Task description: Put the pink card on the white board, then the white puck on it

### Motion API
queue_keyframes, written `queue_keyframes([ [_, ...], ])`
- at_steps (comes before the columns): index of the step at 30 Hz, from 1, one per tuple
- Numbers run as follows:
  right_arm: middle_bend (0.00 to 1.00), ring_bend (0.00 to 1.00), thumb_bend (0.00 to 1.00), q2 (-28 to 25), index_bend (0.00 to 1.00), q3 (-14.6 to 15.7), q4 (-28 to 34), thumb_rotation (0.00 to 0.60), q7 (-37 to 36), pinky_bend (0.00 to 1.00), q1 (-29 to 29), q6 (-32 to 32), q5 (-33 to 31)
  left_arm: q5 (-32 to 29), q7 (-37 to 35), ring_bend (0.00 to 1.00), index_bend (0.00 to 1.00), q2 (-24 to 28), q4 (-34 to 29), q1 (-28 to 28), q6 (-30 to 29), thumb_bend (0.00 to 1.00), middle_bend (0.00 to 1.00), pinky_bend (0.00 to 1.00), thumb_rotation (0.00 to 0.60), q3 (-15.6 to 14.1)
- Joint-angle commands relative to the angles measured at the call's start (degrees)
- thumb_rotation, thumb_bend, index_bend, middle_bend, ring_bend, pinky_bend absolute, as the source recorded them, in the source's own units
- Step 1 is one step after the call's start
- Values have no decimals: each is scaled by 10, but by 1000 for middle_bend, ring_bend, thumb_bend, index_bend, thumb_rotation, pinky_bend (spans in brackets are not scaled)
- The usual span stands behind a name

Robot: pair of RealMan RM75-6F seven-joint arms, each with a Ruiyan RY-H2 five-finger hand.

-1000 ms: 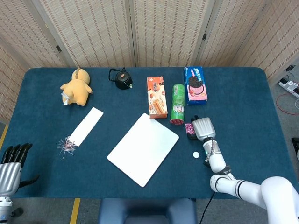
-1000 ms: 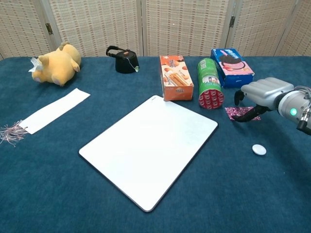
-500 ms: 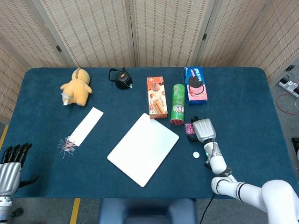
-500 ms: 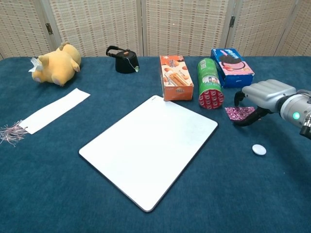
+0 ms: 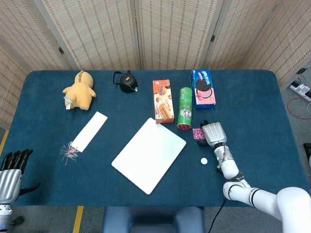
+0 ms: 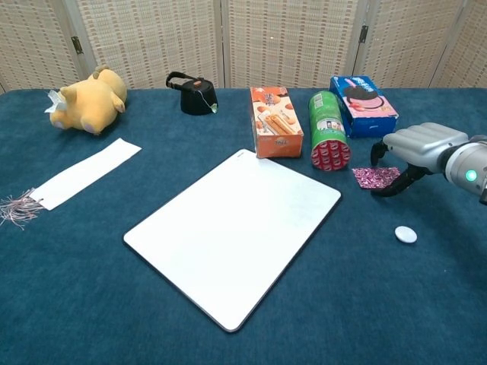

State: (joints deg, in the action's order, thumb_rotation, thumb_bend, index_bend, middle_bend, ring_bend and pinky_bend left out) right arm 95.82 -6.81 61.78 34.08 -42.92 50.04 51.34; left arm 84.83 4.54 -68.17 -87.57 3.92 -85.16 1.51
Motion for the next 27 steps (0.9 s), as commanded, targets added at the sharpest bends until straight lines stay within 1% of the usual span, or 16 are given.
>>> queue_keyframes([
  [1, 233, 883, 299, -4, 279, -2, -1, 348, 1, 812, -2, -6, 0, -1, -1, 96, 110, 0, 0, 0, 0, 165, 123, 45, 600, 0],
  [15, 233, 881, 299, -2, 279, -7, -10, 350, 15, 811, -8, -30, -15, -2, -3, 96, 109, -2, 4, -2, 1, 166, 123, 45, 600, 1],
  [24, 266, 881, 300, -3, 349, -8, -5, 350, 16, 812, -5, -21, -14, -2, -3, 96, 109, -5, 7, 0, 4, 165, 123, 45, 600, 1],
  [27, 272, 881, 299, -4, 368, -7, -1, 376, 18, 811, -4, -18, -12, -2, -4, 96, 109, -5, 8, 0, 4, 165, 123, 45, 600, 1],
])
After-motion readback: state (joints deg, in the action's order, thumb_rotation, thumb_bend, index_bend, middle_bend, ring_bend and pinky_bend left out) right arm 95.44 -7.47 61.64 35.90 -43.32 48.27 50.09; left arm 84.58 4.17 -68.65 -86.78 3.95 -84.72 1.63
